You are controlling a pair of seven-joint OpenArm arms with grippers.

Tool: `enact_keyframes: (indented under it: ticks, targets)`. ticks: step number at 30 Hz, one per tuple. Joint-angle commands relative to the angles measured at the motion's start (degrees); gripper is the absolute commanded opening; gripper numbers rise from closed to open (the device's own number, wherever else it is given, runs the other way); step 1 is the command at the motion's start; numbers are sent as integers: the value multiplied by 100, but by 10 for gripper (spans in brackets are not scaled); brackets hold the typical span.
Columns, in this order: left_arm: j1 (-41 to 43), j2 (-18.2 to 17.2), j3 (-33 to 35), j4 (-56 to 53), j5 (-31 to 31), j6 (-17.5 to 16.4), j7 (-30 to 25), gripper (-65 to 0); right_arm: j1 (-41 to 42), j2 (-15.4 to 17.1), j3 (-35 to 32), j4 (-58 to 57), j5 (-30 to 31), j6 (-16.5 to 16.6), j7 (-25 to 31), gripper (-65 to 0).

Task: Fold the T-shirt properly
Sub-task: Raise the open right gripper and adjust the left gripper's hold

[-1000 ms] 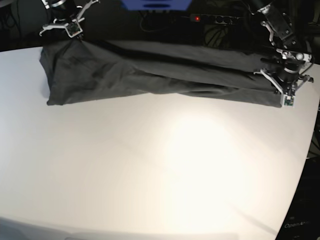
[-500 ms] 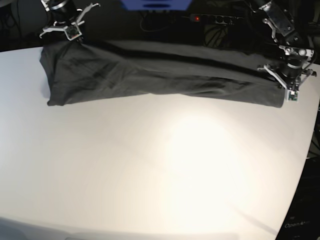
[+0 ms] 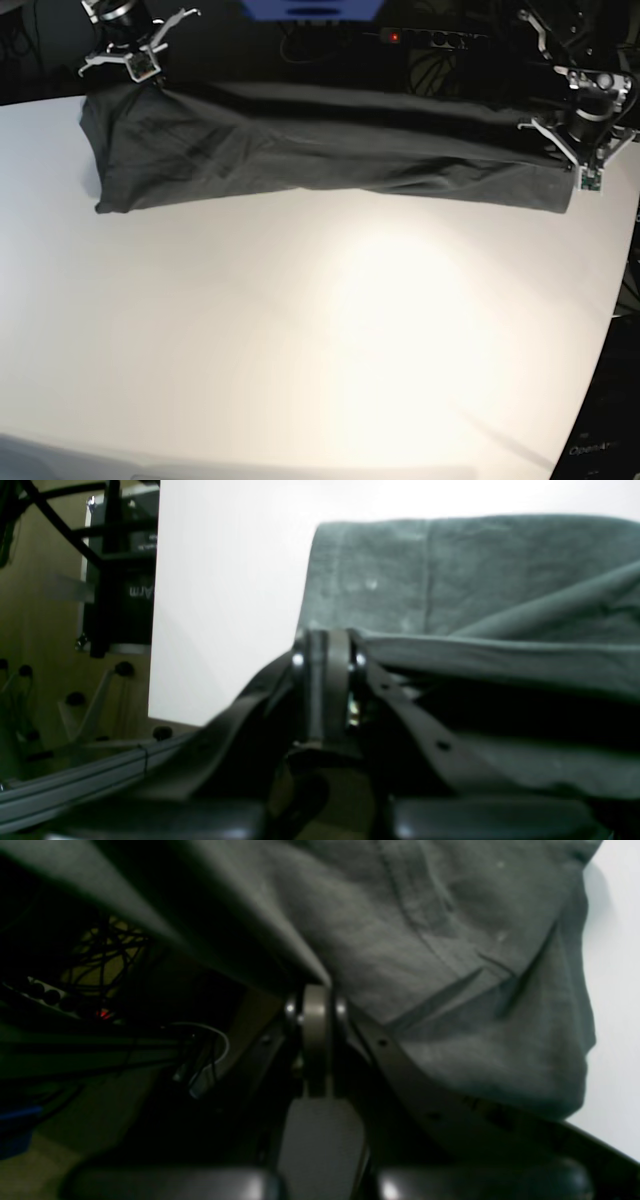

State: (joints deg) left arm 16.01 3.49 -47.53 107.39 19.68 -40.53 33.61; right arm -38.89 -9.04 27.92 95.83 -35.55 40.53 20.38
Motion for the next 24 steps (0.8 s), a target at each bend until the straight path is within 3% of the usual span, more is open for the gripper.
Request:
enact_keyframes:
  ticks: [1, 11, 13, 16, 18, 24]
  targets:
    - [-14, -63, -25, 105, -12, 53, -121, -626, 122, 4, -36, 12, -45, -53, -100, -634]
    - [-67, -98, -359, -106, -3, 53, -147, -619, 122, 4, -36, 12, -45, -53, -100, -634]
    - [-76, -98, -368, -133, -39, 53, -147, -571, 105, 4, -36, 12, -45, -53, -100, -634]
    - [-128, -98, -359, -194, -47, 53, -156, -444, 105, 4, -27, 12, -45, -53, -108, -634]
    - [-146, -98, -368, -186, -56, 53, -156, -402, 105, 4, -10, 12, -45, -53, -108, -634]
    - [-155, -89, -377, -203, -12, 53, -156, -432, 105, 4, 104, 12, -45, -53, -108, -634]
